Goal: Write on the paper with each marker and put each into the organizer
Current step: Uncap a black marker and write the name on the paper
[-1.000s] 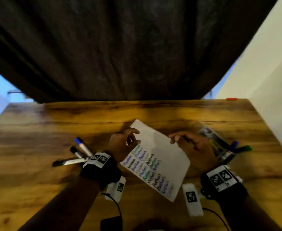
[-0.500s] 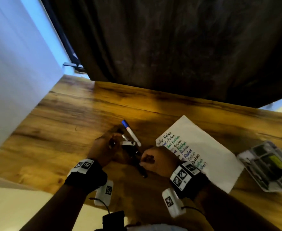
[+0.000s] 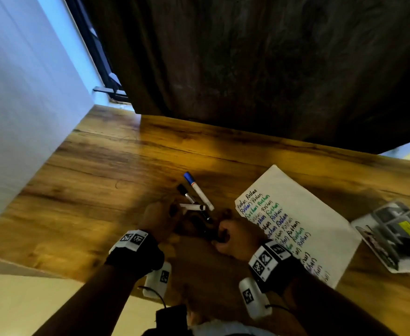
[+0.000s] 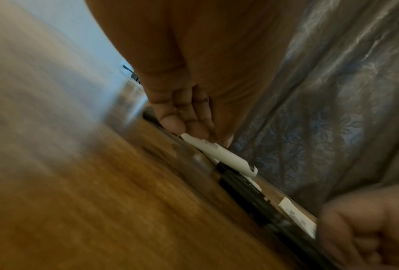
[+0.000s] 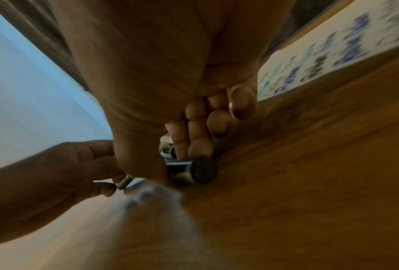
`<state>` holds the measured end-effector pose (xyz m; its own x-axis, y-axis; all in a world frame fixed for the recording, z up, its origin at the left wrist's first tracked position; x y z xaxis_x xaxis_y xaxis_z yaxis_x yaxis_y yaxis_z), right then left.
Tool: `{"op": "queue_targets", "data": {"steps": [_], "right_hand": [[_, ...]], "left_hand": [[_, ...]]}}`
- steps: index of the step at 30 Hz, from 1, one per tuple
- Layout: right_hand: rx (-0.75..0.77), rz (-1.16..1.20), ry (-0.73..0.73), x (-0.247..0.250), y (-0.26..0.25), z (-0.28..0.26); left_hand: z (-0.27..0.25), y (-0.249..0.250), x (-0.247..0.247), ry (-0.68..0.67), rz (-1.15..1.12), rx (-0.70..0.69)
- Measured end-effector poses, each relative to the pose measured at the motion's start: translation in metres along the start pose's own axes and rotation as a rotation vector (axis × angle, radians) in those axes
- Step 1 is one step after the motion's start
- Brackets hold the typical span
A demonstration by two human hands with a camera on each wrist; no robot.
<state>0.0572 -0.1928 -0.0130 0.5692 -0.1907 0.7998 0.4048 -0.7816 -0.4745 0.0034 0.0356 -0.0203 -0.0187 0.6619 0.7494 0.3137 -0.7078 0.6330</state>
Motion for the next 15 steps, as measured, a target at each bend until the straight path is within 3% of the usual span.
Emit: {"op": "queue_targets", "data": {"steps": [9,15], "right_hand": [[-0.008,0.190,0.087,0.019,0.046,-0.046],[-0.021,0.249,0.140,0.027,0.070,-0.059]], "left_hand": [[0.002,0.014,-0.006,-0.013,0.065,0.003],[-0.004,0.026,-0.007,-0.095,0.220,0.006]]}}
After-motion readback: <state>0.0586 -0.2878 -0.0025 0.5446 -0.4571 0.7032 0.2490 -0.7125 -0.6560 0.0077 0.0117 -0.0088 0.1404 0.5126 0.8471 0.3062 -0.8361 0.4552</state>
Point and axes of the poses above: each hand's wrist, its own z-axis towards the middle knuckle, its own x-axis out of the back of the hand, y = z × x, the point moved 1 cm from there along z, towards the middle knuckle, and after that the axes turned 1 degree about -z, right-handed, at the moved point
